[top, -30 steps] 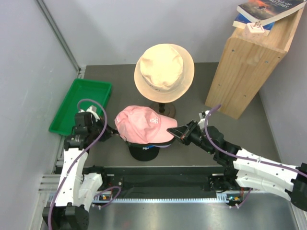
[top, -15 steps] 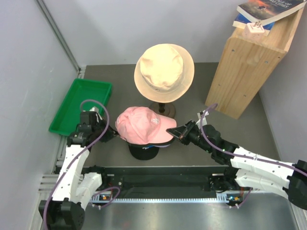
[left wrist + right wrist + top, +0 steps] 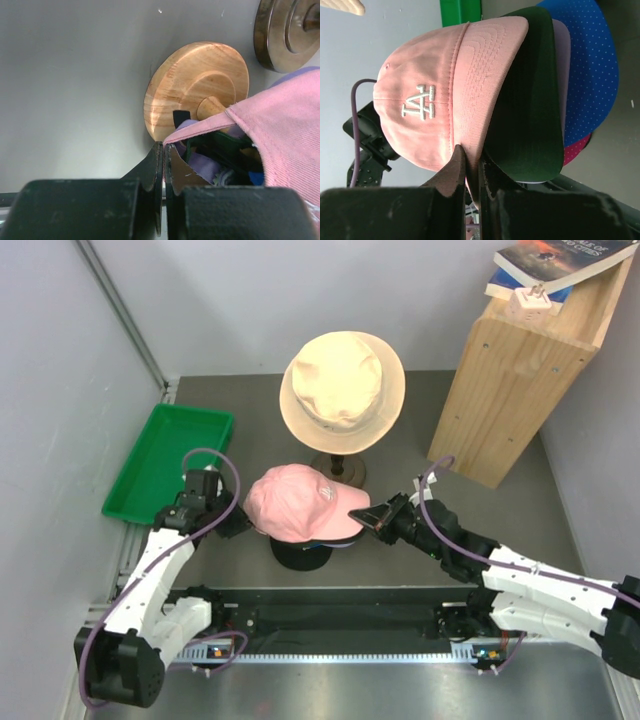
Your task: Stack the hats
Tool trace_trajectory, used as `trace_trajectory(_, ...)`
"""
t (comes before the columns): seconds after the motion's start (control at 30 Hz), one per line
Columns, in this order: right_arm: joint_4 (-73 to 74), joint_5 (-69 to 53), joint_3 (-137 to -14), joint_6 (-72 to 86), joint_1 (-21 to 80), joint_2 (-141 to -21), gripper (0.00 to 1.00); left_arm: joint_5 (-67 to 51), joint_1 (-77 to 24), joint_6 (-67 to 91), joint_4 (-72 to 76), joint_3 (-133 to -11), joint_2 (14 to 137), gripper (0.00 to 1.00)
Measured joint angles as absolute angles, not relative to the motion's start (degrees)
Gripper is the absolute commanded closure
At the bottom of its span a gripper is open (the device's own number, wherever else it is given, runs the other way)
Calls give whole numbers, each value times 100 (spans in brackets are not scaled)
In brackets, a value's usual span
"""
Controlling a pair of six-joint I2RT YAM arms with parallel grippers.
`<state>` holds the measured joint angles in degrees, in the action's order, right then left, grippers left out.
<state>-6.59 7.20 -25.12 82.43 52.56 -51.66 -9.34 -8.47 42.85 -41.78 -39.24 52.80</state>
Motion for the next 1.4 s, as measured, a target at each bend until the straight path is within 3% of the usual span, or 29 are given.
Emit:
trace_trajectory(0.13, -637, 727, -2436, 8383, 5258, -5107, 100, -952, -904, 4397, -4003, -3778, 5277, 100)
trace_trajectory(0.23, -617, 744, -2464, 8357, 5258, -5107, 91, -972, -913, 4493, -3913, -3728, 5275, 97)
trace_trajectory(0.37, -213, 954, -2681, 8025, 5256, -5124, 75, -864, -917, 4550, -4130, -3854, 5262, 63)
trace_trajectory(0.4, -104, 1015, -2714, 7935, 5249, -5127, 73, -808, -917, 4536, -4222, -3911, 5251, 50)
trace_trajectory(0.5, 384, 1308, -2886, 7561, 5216, -5096, 60, -561, -915, 4545, -4550, -4086, 5140, 38)
trace_trajectory(0.67, 1675, 2086, -3124, 6794, 5068, -4976, 26, -152, -915, 4554, -5011, -4372, 4930, 23)
trace_trajectory(0.77, 2305, 2390, -3212, 6403, 5046, -4930, 17, 108, -917, 4558, -5319, -4567, 4799, 17)
trace_trajectory(0.93, 2991, 2827, -3524, 6016, 5046, -4670, 10, 707, -923, 4556, -5878, -4971, 4464, 10)
trace_trajectory(1.17, 3444, 3583, -3706, 5776, 5043, -3975, 9, 1468, -917, 4436, -6298, -5330, 3940, 8)
trace_trajectory(1.4, 3636, 3852, -3726, 5664, 5043, -3841, 8, 1273, -908, 4132, -6123, -5315, 3750, 2)
